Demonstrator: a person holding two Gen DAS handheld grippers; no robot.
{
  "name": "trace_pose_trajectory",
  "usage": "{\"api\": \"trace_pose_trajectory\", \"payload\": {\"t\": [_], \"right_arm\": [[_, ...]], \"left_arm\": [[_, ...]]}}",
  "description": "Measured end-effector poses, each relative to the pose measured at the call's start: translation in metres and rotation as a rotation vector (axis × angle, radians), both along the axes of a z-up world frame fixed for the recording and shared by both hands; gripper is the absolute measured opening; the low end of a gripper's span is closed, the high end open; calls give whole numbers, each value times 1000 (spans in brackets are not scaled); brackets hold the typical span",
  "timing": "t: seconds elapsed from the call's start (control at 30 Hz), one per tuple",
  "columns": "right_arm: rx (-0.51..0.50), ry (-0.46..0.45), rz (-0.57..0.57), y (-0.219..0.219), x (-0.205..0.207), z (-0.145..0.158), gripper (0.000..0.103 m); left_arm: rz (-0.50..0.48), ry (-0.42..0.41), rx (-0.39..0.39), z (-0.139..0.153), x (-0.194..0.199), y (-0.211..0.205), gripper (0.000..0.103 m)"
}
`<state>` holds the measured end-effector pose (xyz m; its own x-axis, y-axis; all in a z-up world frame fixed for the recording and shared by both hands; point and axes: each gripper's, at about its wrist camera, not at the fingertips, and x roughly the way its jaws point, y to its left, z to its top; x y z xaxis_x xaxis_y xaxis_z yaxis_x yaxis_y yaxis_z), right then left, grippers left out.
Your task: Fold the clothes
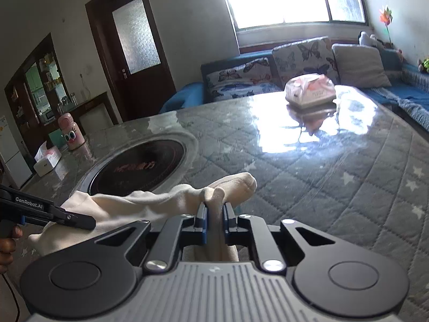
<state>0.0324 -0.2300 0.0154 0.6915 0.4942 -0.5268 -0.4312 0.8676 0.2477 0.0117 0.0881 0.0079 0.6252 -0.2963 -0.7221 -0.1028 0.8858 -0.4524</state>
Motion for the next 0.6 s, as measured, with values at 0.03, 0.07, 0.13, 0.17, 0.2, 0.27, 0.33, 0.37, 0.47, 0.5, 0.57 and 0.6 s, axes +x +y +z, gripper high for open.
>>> {"api": "trace_pose_trajectory", "payload": {"t": [0.03,0.07,0.13,0.17,0.2,0.27,0.33,0.37,0.47,0.5,0.57,0.6], "right_arm": [[2,-4,-1,-1,0,2,10],[4,-10,-5,-2,-1,4,10],[3,-24,-18,-6,-2,9,10],[0,-30,-25,-7,-2,11,10],[-3,-36,-31,-9,-2,13,10],[-12,-47,-44,-13,-3,16,10],[-20,-58,-63,-21,-1,20,10],[-24,-64,-72,-24,0,22,10],[-36,-80,-100,-35,2,27,10],[-40,-85,-109,-39,2,29,10],[-48,-96,-127,-46,4,33,10],[-52,-101,-136,-50,5,35,10]], "left_arm": [[-9,-3,6,2,2,-3,27],[-19,-6,11,3,3,-6,27],[-39,-14,17,6,7,-12,26],[-49,-18,20,8,9,-16,26],[-59,-21,23,9,12,-20,26],[-79,-25,26,11,18,-29,26],[-100,-31,26,13,24,-39,26],[-112,-34,26,14,26,-44,25],[-143,-41,23,17,36,-60,25],[-152,-43,23,17,39,-65,25],[-168,-47,23,20,46,-75,24],[-176,-51,22,21,50,-80,23]]}}
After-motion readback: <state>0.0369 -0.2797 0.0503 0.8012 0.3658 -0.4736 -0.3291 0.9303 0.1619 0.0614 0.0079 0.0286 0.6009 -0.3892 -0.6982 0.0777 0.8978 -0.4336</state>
